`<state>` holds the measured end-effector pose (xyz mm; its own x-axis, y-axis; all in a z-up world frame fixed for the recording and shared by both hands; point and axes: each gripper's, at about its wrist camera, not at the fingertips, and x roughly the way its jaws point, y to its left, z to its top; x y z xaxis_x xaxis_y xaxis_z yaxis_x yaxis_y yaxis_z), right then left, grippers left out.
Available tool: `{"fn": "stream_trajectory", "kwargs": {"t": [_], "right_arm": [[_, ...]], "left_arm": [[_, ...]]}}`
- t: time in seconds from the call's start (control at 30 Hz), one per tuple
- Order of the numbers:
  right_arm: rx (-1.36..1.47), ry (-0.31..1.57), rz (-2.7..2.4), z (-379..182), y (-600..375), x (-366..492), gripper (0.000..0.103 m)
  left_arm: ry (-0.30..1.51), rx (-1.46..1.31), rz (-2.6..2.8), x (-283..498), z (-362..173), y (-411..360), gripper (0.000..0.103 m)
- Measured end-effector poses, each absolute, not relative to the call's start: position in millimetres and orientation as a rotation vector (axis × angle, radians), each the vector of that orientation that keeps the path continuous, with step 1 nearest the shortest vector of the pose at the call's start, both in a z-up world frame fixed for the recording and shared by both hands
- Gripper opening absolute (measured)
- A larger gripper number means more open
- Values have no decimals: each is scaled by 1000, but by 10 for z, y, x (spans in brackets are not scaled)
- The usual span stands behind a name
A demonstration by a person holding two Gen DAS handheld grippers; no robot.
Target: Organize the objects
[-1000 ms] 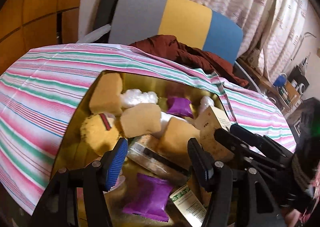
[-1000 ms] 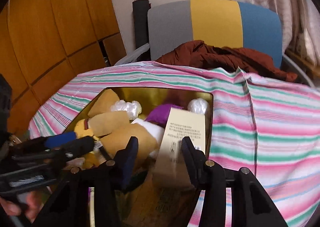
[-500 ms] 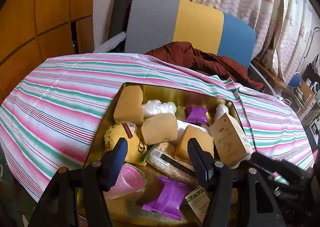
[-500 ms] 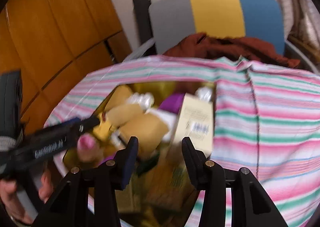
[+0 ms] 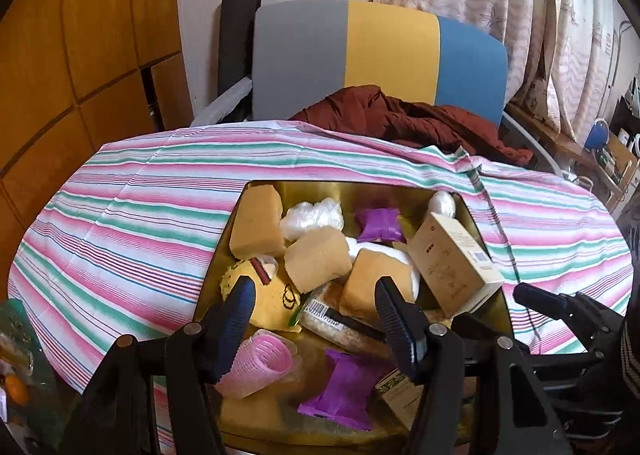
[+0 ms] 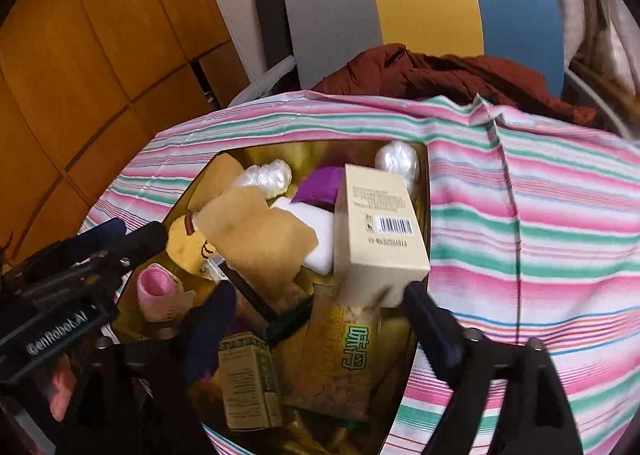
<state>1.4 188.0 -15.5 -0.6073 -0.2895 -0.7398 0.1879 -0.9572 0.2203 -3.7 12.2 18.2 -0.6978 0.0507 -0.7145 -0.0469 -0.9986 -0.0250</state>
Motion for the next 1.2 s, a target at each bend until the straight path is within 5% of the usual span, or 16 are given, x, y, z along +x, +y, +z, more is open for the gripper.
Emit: {"fn": "stream_trajectory", "kwargs": {"t": [0.13,1.2], "right_arm": [[1256,-117,-2656,-16,1813,-10,103],[1338,-12,-2825,74,1574,-31,103]], "left_arm": [[-52,-1226,2885,-61,234,11,63],[24,-1446,2925,-21,132,-169,63]]}}
